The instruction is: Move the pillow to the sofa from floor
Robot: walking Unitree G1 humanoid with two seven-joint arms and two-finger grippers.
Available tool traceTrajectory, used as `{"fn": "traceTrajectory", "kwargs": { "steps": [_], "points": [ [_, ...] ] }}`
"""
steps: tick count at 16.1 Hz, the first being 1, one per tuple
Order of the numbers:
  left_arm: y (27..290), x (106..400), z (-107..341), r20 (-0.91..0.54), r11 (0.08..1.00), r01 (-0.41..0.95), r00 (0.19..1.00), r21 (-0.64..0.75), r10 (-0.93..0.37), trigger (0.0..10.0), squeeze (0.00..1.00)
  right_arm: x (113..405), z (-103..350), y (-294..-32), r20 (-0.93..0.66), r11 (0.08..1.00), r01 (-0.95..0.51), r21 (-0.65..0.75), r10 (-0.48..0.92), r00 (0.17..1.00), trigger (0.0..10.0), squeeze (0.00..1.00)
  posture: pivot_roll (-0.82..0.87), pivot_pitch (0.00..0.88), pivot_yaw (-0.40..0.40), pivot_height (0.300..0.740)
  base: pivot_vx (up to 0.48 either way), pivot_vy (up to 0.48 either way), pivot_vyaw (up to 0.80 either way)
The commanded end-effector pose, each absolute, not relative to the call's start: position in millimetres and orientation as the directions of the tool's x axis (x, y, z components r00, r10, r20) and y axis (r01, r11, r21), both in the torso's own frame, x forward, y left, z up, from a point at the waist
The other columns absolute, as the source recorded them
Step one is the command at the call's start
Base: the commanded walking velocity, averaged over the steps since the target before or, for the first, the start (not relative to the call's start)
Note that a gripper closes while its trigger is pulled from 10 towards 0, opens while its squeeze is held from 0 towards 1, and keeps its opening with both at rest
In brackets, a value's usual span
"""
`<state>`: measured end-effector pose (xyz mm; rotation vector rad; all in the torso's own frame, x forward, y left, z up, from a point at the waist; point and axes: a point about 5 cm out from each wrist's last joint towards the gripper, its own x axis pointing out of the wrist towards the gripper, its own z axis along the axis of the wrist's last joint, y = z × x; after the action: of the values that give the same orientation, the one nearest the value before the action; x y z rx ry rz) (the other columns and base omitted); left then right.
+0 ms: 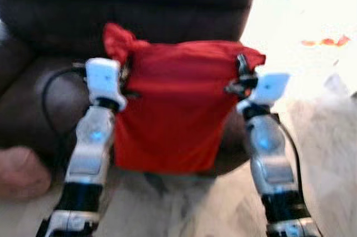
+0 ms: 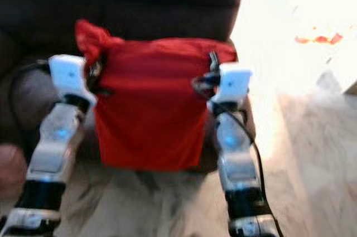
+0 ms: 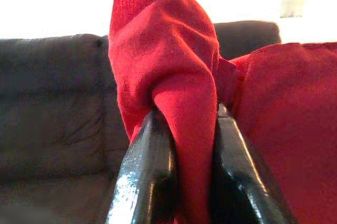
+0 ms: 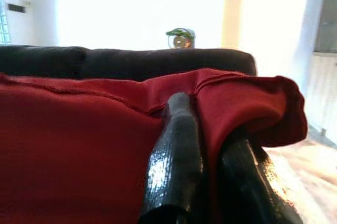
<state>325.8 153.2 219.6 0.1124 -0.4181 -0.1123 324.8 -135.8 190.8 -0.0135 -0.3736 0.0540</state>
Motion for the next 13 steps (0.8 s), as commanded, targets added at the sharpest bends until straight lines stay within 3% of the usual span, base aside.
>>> {"fn": "traceTrajectory", "kwargs": {
  "steps": [1, 13],
  "points": [
    [146.6, 320.6, 253.6, 0.52, 0.987, 0.092, 0.841, 0.132, -0.148, 10.0, 0.0, 321.7, 207.5, -156.1, 0.43, 0.999, 0.033, -0.004, -0.028, 0.902, 10.0, 0.0, 0.09, 0.075, -0.056, 0.74, 0.33, 0.0, 0.0],
    [139.1, 329.0, 293.9, 0.561, 0.974, 0.173, 0.796, 0.149, -0.227, 10.0, 0.0, 327.2, 259.9, -159.6, 0.538, 0.997, 0.062, 0.052, -0.08, 0.839, 10.0, 0.0, 0.1, 0.053, -0.044, 0.74, 0.337, 0.0, 0.0]
  ]
}}
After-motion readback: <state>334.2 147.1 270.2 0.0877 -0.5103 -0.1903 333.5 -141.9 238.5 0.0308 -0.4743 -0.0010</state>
